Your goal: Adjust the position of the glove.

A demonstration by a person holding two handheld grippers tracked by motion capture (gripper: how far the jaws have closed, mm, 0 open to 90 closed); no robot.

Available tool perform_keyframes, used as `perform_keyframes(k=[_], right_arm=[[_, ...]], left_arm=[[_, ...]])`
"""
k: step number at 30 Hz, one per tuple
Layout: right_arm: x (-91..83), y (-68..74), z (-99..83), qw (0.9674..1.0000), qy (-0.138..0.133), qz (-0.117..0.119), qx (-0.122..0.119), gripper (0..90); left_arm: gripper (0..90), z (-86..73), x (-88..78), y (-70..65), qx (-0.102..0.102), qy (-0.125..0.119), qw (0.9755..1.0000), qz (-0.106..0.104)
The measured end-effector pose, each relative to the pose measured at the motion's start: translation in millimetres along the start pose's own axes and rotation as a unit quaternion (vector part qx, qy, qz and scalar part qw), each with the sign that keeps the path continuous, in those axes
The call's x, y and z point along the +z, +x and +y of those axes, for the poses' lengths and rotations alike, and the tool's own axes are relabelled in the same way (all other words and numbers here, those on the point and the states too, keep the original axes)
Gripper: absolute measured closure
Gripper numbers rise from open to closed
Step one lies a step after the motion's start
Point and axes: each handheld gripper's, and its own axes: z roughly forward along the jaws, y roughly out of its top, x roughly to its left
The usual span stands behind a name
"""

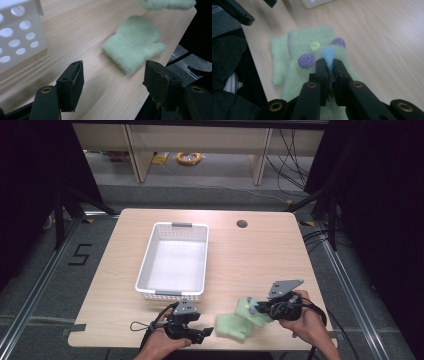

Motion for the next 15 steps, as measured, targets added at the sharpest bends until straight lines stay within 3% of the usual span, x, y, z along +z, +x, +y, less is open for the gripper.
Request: perform_keyframes(k=[1, 2, 4, 9, 10, 14, 15], right_arm=[[2.6, 2.6, 2.6, 1.0000, 0.002, 0.006, -0.001, 85.0], [5.4, 6.0, 5.7, 0.9999, 0.010, 0.011, -0.003, 85.0], [14.4, 11.0, 11.7, 0.9989, 0.001, 0.032, -0.035, 84.9], [31.0, 24.3, 22.2, 0.9964, 0.020, 0.062, -0.053, 84.8], [33.8, 23.8, 23.3, 0.9949, 0.021, 0.070, -0.069, 84.7], [42.5, 27.3, 23.3, 0.9941, 0.032, 0.076, -0.072, 84.6], [45.1, 27.4, 23.4, 0.9928, 0.031, 0.082, -0.082, 84.5]], left_arm=[[31.0, 0.5, -1.7, 1.2, 0.008, 0.008, 0.9999, 0.000], [30.7, 0.2, -0.9, -0.3, -0.005, -0.003, 1.0000, 0.001], [30.5, 0.6, -3.0, 1.0, -0.001, 0.000, 1.0000, 0.000], [30.6, -2.4, -4.5, 2.6, -0.007, 0.002, 1.0000, -0.001], [30.6, -3.6, -3.8, 2.3, -0.008, -0.004, 1.0000, 0.003], [30.7, -3.6, -5.7, 3.7, -0.007, 0.002, 1.0000, -0.002], [30.9, -3.7, -5.6, 3.8, -0.008, 0.002, 1.0000, -0.003]])
